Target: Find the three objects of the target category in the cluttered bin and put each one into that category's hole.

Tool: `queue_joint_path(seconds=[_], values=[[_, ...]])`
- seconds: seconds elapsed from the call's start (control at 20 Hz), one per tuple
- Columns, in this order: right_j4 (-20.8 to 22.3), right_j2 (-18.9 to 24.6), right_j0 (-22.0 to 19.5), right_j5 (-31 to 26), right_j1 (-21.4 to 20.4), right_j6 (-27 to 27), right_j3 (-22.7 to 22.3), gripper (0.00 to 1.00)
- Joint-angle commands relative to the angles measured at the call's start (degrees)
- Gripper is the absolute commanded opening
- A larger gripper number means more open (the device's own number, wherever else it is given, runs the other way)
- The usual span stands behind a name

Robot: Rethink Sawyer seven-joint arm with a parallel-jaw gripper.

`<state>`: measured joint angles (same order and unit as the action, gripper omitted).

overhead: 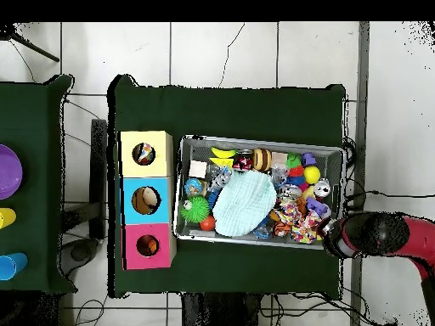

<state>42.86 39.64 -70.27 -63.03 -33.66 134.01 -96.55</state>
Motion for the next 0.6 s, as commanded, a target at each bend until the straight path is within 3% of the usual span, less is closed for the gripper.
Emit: queue_joint_path(seconds=[0.05, 0.25, 0.6], values=[[-1.0, 2.5, 1.7, 4.0, -1.4, -12.8, 2.4, 1.00], [-1.3, 2.0, 2.5, 3.2, -3.1, -11.7, 1.8, 1.00], [-1.5, 1.9, 2.6, 4.4, -2.4, -12.1, 1.6, 1.00]])
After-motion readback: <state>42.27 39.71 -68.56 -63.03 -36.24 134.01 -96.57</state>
